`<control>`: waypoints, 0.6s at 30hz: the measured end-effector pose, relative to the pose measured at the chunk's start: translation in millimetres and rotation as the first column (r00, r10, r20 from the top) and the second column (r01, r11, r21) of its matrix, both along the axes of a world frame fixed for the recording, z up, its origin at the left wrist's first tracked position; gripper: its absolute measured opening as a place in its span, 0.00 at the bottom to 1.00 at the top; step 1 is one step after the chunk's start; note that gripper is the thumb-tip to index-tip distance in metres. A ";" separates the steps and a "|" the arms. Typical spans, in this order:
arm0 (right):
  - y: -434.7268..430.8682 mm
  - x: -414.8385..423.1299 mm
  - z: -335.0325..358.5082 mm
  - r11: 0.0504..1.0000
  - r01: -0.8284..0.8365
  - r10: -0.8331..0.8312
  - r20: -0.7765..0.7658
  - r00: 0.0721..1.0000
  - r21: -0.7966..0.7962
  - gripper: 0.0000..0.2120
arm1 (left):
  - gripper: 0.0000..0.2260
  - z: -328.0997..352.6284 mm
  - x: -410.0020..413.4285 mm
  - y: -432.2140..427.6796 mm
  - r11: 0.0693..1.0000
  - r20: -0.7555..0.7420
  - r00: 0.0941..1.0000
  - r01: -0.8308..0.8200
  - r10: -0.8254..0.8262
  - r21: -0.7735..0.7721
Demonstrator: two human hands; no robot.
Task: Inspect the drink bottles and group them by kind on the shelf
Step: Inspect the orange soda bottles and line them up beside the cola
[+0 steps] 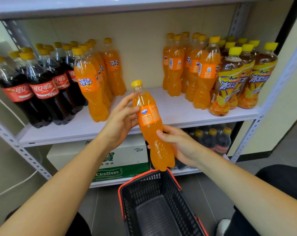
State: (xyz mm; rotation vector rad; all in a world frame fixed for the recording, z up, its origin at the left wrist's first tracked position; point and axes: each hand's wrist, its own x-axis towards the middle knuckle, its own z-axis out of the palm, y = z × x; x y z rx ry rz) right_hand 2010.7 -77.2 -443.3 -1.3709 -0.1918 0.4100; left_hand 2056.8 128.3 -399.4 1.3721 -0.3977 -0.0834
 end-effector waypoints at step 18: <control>-4.5 3.4 0.7 0.998 0.063 -0.062 0.070 0.996 -0.021 0.25 | 0.27 5.6 -5.7 4.6 0.999 0.080 0.997 -0.001 -0.001 0.035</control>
